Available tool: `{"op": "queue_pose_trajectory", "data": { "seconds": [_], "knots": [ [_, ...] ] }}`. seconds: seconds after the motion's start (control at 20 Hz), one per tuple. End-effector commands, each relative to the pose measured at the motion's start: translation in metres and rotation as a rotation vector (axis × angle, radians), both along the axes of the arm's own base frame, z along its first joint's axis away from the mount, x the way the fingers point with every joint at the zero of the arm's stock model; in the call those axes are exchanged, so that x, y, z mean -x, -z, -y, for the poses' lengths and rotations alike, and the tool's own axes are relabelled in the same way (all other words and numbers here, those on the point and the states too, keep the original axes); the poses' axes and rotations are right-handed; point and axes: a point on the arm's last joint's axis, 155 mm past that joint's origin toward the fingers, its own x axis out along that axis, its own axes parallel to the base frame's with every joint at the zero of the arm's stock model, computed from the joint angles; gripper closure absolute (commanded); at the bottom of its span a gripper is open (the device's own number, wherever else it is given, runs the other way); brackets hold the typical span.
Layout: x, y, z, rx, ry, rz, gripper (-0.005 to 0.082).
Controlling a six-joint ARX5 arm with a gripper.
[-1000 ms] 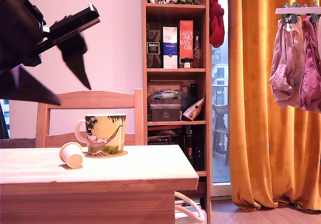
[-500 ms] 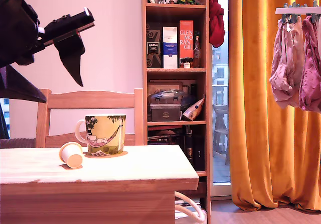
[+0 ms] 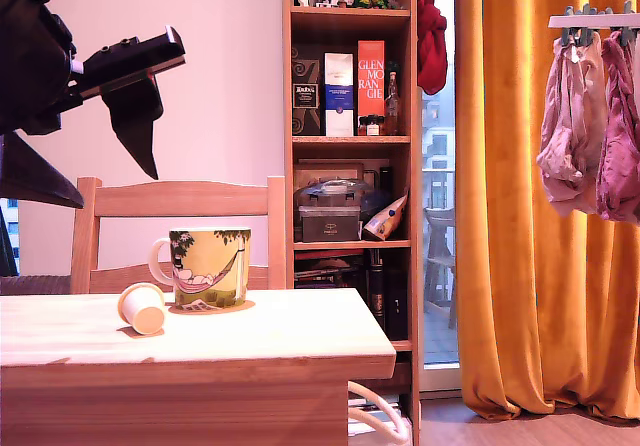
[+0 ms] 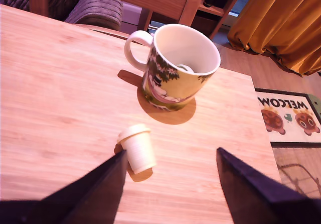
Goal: Pick up the coffee capsules on the table and drop them inside the coffee cup
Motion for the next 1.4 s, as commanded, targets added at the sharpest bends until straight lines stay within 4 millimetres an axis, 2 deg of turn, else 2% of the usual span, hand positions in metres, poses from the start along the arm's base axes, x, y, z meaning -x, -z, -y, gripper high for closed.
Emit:
{"op": "queue_pose_trajectory", "data": {
  "seconds": [0.0,0.4,0.65,0.9,1.35],
  "knots": [
    [-0.001,0.007,-0.002,-0.02,-0.005,-0.009,0.0253],
    [-0.019,0.053,-0.007,-0.067,-0.005,-0.134,0.0253],
    [-0.039,0.063,0.005,-0.077,0.047,-0.163,0.0253],
    [-0.048,0.081,0.004,-0.107,0.047,-0.205,0.0253],
    [-0.05,0.095,0.001,-0.098,0.063,-0.249,0.0254]
  ]
}}
